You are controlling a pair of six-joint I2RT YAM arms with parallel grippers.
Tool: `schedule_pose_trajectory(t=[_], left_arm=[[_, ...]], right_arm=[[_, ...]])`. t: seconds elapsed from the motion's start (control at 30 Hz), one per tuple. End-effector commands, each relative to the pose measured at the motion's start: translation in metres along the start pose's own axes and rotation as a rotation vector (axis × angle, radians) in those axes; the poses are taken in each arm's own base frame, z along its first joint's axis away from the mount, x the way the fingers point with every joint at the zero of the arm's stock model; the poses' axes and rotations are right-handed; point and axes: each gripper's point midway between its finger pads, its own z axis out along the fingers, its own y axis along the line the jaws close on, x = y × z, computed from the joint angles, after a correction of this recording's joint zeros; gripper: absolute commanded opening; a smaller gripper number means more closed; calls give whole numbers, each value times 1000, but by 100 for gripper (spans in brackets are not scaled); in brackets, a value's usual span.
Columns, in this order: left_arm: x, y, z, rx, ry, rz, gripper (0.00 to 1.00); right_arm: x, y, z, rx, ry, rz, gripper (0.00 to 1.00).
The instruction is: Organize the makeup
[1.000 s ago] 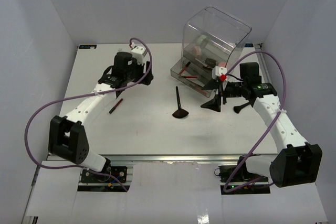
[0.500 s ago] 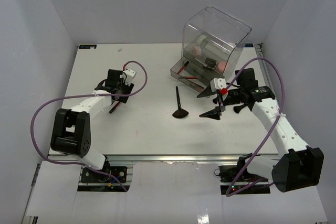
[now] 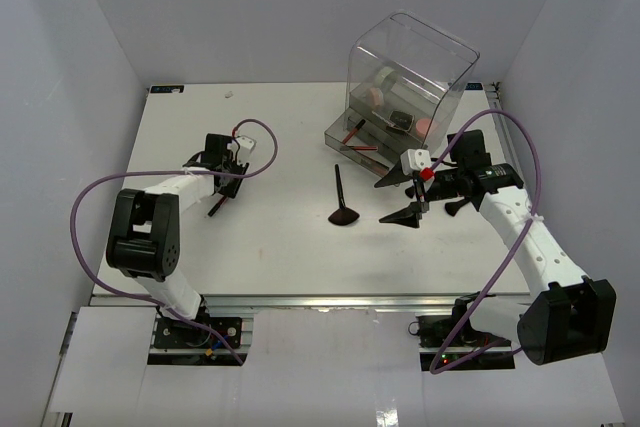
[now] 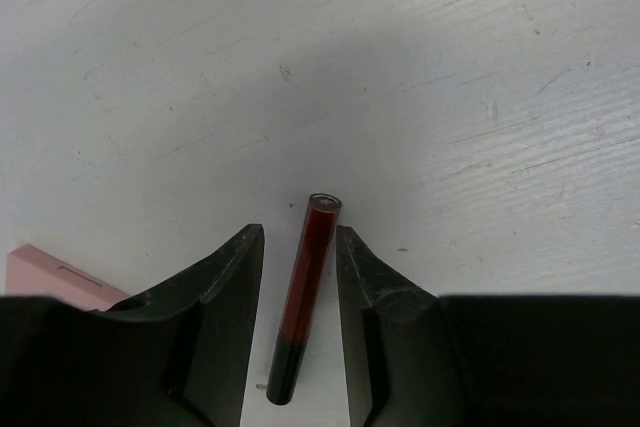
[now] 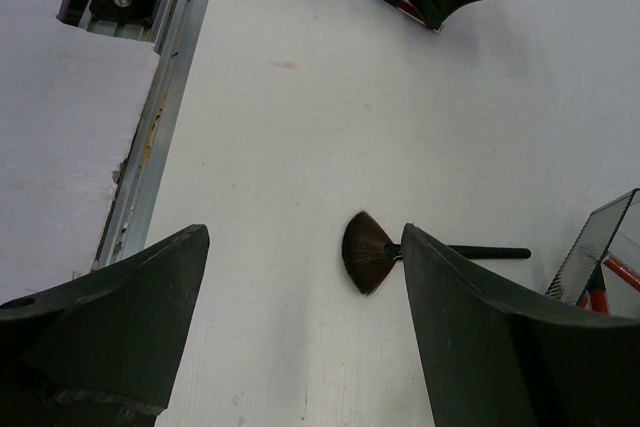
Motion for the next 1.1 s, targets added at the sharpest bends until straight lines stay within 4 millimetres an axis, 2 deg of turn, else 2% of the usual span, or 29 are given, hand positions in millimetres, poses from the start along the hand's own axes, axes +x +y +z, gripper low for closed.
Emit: schedule_pose_trajectory(t=[0.0, 0.2, 0.33, 0.4, 0.5, 0.57, 0.67, 0.7, 0.77, 0.83, 0.9, 0.97, 1.07], left_arm=[[-1, 0, 6, 23, -6, -42, 40], [8, -1, 13, 38, 25, -73, 34], [4, -4, 11, 58, 20, -100, 28], [-7, -6, 6, 79, -8, -134, 25], [-37, -18, -10, 171, -91, -215, 17], [-58, -33, -25, 271, -158, -287, 15], [-103, -64, -61, 511, -299, -425, 10], [-119, -75, -79, 607, -355, -475, 8], [-132, -88, -100, 717, -410, -543, 6], [-169, -109, -137, 904, -533, -616, 5], [-186, -128, -148, 985, -560, -661, 5], [-215, -153, -165, 1076, -602, -692, 5], [-253, -181, -166, 1123, -633, -732, 5]], right_arm=[[-5, 3, 2, -19, -31, -12, 83], [-6, 3, 2, -15, -32, -16, 82], [-5, 2, 2, -10, -28, -12, 81], [-5, 1, 2, -7, -25, -14, 81], [-5, 0, 1, 0, -19, -14, 81], [-5, -1, 1, 7, -14, -17, 80], [-3, -4, 0, 21, 1, -14, 79], [-2, -5, -1, 29, 9, -15, 79], [-1, -9, -2, 46, 24, -18, 79], [0, -12, -4, 73, 41, -12, 78], [2, -18, -7, 113, 69, -8, 77], [2, -25, -10, 168, 82, -2, 77], [0, -32, -16, 234, 100, -22, 77]])
